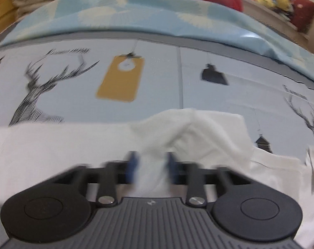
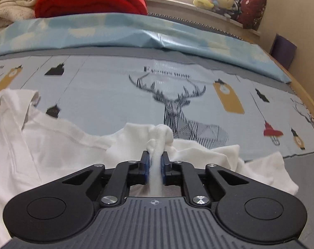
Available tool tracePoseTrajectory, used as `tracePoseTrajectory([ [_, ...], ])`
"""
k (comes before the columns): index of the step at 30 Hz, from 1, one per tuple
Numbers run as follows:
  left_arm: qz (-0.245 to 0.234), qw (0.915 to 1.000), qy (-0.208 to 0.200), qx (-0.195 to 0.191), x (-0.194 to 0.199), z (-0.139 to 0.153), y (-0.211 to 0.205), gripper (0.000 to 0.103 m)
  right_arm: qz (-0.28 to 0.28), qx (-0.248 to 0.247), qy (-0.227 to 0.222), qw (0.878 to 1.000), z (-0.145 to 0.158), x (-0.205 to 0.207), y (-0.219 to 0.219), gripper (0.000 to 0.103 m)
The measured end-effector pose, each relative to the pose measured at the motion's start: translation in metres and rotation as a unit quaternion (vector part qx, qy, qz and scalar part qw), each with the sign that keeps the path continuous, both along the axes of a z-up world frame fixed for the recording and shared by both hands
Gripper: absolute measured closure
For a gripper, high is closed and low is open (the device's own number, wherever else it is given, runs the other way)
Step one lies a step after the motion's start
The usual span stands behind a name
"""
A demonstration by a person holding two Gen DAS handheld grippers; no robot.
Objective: Fold small clothes
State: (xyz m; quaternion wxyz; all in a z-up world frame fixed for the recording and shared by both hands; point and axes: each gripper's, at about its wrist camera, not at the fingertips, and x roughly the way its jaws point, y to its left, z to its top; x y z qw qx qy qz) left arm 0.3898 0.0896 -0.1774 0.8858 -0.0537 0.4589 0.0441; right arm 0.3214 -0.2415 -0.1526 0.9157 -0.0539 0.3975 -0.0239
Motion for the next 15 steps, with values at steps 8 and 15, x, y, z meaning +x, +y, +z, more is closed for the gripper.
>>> tracePoseTrajectory([
  [8,0.036,0.9917,-0.122,0.017,0.002,0.058,0.017,0.088,-0.086,0.037,-0.210,0.973,0.062,0.035,-0.007,0.091],
  [15,0.013,0.9992,-0.037,0.011,0.007,0.052,0.015,0.064,-0.130,0.027,-0.093,0.987,0.020,0.067,-0.012,0.079],
])
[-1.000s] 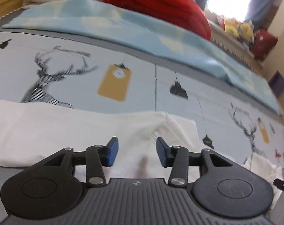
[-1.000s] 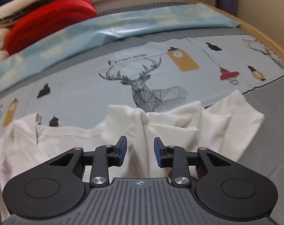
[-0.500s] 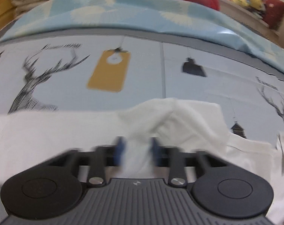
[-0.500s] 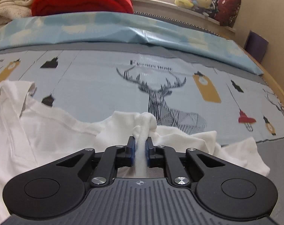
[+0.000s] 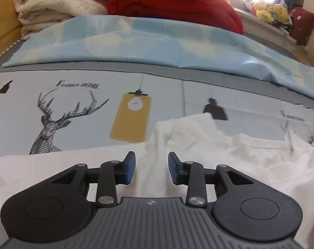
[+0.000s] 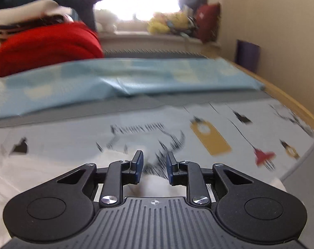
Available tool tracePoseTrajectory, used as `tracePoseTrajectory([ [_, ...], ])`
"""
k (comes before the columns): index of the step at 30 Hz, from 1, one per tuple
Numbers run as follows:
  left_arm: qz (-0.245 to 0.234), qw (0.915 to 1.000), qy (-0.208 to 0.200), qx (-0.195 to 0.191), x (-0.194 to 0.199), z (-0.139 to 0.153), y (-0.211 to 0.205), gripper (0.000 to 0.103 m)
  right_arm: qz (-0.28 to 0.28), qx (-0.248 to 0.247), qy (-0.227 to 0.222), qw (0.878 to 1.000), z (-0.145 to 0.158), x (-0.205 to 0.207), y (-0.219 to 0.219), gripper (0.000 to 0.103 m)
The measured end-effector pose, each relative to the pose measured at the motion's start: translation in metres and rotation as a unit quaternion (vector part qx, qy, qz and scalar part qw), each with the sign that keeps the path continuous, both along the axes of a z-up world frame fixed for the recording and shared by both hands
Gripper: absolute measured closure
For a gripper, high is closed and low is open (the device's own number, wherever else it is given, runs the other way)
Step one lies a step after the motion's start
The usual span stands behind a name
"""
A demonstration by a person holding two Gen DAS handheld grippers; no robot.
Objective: Fold small clothes
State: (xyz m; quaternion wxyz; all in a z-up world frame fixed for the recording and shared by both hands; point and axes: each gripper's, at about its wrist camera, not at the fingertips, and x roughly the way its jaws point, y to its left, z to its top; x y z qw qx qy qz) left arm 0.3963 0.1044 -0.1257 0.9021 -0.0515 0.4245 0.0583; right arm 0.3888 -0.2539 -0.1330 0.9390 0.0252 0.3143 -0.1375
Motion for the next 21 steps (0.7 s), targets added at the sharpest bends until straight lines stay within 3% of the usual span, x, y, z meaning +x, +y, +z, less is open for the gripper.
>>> tracePoseTrajectory([
  [3,-0.023,0.9981,0.020,-0.053,-0.002,-0.002,-0.006,0.064,0.018,0.013,-0.007,1.000,0.006,-0.012,0.001,0.077],
  [6,-0.042,0.9953,0.067,-0.055,-0.001,-0.021,-0.021,0.064,0.060,0.024,0.007,0.998,0.005,-0.022,0.006,0.076],
  [7,-0.049,0.9938,0.086,-0.051,-0.003,-0.030,-0.026,0.064,0.073,0.032,0.027,0.996,0.003,-0.020,0.007,0.070],
  [9,-0.060,0.9894,0.127,-0.039,-0.009,-0.054,-0.034,0.064,0.105,0.055,0.115,0.986,-0.018,-0.011,0.006,0.065],
  [10,-0.071,0.9912,0.110,-0.019,-0.015,-0.055,-0.039,0.063,0.108,0.053,0.151,0.981,-0.029,-0.010,0.005,0.065],
  [12,-0.079,0.9894,0.120,0.017,-0.018,-0.050,-0.049,0.063,0.103,0.034,0.185,0.977,-0.041,-0.011,0.004,0.065],
  [17,-0.056,0.9934,0.099,0.010,-0.028,-0.020,-0.051,0.063,0.109,0.038,0.128,0.985,-0.007,-0.016,-0.001,0.062],
  [21,-0.030,0.9979,0.050,0.029,-0.045,0.023,-0.063,0.063,0.091,0.045,0.114,0.988,0.009,-0.022,-0.012,0.062],
])
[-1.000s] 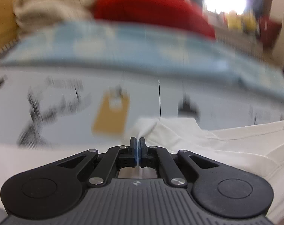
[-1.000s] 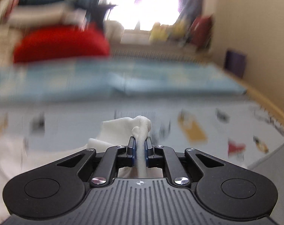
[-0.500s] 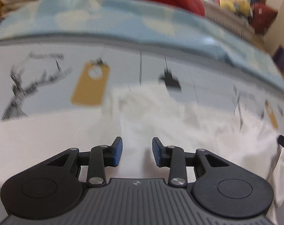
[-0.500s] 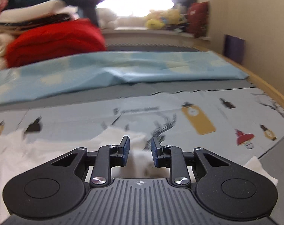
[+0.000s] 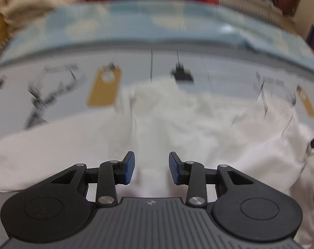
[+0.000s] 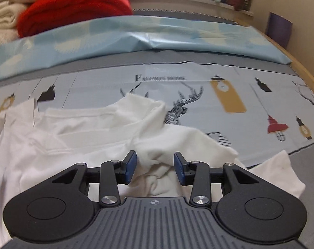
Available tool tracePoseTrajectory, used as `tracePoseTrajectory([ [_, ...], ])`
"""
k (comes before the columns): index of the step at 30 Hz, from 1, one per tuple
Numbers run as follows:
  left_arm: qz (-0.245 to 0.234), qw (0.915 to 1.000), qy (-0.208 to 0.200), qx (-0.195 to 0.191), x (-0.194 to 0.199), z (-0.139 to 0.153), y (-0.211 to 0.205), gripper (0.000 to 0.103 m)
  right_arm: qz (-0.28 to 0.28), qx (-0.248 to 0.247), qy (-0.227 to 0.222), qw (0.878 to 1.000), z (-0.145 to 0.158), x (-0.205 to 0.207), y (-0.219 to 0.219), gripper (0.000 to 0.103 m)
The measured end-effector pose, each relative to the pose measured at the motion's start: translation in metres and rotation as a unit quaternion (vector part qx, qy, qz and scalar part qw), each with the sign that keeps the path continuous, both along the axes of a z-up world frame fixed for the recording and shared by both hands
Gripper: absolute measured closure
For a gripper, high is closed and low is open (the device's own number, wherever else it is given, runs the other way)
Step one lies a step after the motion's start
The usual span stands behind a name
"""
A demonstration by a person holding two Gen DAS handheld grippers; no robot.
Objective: Fold small clothes
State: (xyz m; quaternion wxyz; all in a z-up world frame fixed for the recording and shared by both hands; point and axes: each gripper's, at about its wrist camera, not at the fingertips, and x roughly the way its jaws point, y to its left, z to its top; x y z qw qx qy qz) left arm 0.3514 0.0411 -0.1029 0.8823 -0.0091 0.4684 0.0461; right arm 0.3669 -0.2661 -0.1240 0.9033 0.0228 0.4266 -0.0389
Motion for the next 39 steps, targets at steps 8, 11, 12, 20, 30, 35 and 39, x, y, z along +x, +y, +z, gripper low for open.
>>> tracePoseTrajectory([
  [8,0.004,0.9944,-0.105,0.005,-0.043,0.093,-0.021,0.063,-0.048,0.042,-0.032,0.997,0.021,-0.034,-0.035,0.066],
  [11,-0.001,0.9944,-0.105,0.000,-0.055,0.093,-0.029,0.063,-0.063,0.052,-0.047,0.996,0.029,-0.045,-0.046,0.072],
  [12,-0.005,0.9945,-0.105,0.005,-0.059,0.086,-0.033,0.063,-0.068,0.055,-0.051,0.995,0.031,-0.048,-0.049,0.072],
  [20,0.002,0.9991,-0.042,-0.007,-0.061,0.051,-0.033,0.063,-0.085,0.059,-0.066,0.992,0.039,-0.064,-0.068,0.072],
  [30,0.022,0.9984,-0.044,-0.027,-0.040,0.063,-0.007,0.063,-0.187,0.091,-0.099,0.973,0.044,-0.084,-0.135,0.101],
  [35,0.040,0.9972,-0.042,-0.048,-0.029,0.070,-0.002,0.063,-0.260,0.155,-0.084,0.949,0.026,-0.095,-0.187,0.098],
  [39,0.032,0.9968,-0.050,-0.053,-0.024,0.076,-0.008,0.062,-0.269,0.219,-0.016,0.938,-0.009,-0.093,-0.207,0.096],
])
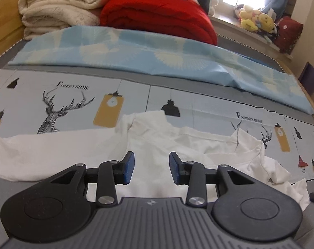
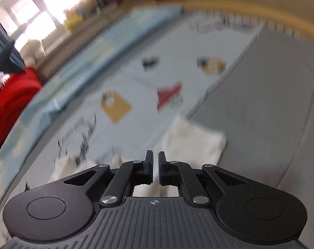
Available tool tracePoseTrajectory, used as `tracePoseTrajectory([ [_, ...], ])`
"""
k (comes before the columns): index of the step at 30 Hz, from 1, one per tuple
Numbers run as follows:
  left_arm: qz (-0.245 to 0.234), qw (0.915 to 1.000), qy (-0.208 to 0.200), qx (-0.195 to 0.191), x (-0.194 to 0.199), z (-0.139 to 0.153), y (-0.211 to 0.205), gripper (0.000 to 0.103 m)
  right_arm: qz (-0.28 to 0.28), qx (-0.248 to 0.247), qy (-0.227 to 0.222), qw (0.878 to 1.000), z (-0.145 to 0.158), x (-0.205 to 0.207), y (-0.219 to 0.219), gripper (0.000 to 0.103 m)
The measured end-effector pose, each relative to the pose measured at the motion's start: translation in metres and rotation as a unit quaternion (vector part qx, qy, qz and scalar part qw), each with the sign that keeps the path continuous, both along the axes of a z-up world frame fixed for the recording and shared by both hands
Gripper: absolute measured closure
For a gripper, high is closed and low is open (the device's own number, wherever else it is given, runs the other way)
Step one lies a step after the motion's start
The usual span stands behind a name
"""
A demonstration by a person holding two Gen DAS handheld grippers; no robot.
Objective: Fold small clothes
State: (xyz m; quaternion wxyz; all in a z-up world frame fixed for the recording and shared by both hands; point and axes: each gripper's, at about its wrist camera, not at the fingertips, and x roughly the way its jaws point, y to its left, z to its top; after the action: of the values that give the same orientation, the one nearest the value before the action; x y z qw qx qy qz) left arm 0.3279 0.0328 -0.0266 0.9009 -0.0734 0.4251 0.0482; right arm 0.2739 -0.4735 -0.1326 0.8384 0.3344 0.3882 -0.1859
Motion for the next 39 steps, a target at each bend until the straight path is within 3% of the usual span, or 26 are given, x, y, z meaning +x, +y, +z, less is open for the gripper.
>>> tracePoseTrajectory([
  [3,-0.010,0.9999,0.004,0.007,0.003,-0.003,-0.006,0.062,0.002,0.009,0.059,0.998,-0.020,0.003,-0.001,0.082],
  [6,-0.016,0.9996,0.015,0.015,0.005,-0.009,-0.011,0.062,-0.046,-0.016,0.117,0.992,-0.038,-0.001,-0.008,0.079],
  [9,-0.021,0.9994,0.021,0.018,0.007,-0.015,-0.017,0.062,-0.048,-0.003,0.117,0.992,-0.058,0.002,-0.014,0.078],
  [11,-0.026,0.9992,0.023,0.022,0.007,-0.017,-0.022,0.062,-0.030,-0.023,0.105,0.994,-0.060,0.010,-0.010,0.078],
  [12,-0.029,0.9990,0.023,0.023,0.008,-0.018,-0.025,0.062,-0.008,-0.041,0.098,0.994,-0.058,0.018,-0.005,0.087],
  [13,-0.033,0.9988,0.024,0.026,0.008,-0.020,-0.027,0.062,0.005,-0.050,0.091,0.995,-0.056,0.023,-0.004,0.100],
  [16,-0.036,0.9985,0.027,0.033,0.008,-0.023,-0.031,0.062,0.037,-0.087,0.064,0.993,-0.051,0.041,-0.001,0.101],
  [18,-0.036,0.9983,0.027,0.037,0.008,-0.024,-0.032,0.062,0.041,-0.129,0.019,0.991,-0.032,0.048,-0.007,0.101],
  [20,-0.044,0.9976,0.029,0.045,0.007,-0.026,-0.036,0.062,-0.025,-0.165,-0.101,0.981,0.008,0.038,-0.034,0.101],
  [21,-0.050,0.9971,0.031,0.049,0.006,-0.028,-0.037,0.062,-0.065,-0.177,-0.141,0.972,0.024,0.031,-0.050,0.101],
  [22,-0.053,0.9968,0.033,0.051,0.005,-0.029,-0.037,0.062,-0.110,-0.191,-0.148,0.964,0.034,0.027,-0.068,0.100],
  [25,-0.058,0.9962,0.035,0.055,0.003,-0.031,-0.035,0.062,-0.261,-0.173,-0.064,0.947,0.016,0.011,-0.126,0.095],
  [27,-0.056,0.9963,0.036,0.055,0.003,-0.031,-0.033,0.062,-0.250,-0.120,-0.008,0.961,-0.026,0.004,-0.145,0.095],
  [30,-0.052,0.9967,0.037,0.051,0.002,-0.031,-0.032,0.061,-0.208,-0.118,0.068,0.969,-0.072,0.002,-0.141,0.095],
  [33,-0.060,0.9964,0.037,0.049,0.002,-0.031,-0.036,0.060,-0.207,-0.120,0.055,0.969,-0.074,-0.001,-0.136,0.092],
  [36,-0.061,0.9964,0.039,0.044,0.002,-0.032,-0.036,0.060,-0.206,-0.059,0.026,0.976,-0.073,-0.007,-0.139,0.081],
  [38,-0.059,0.9965,0.040,0.044,0.002,-0.031,-0.035,0.060,-0.202,-0.057,0.025,0.977,-0.072,-0.006,-0.140,0.081],
  [39,-0.059,0.9965,0.039,0.044,0.001,-0.031,-0.034,0.060,-0.190,-0.067,0.028,0.979,-0.074,-0.003,-0.139,0.093],
])
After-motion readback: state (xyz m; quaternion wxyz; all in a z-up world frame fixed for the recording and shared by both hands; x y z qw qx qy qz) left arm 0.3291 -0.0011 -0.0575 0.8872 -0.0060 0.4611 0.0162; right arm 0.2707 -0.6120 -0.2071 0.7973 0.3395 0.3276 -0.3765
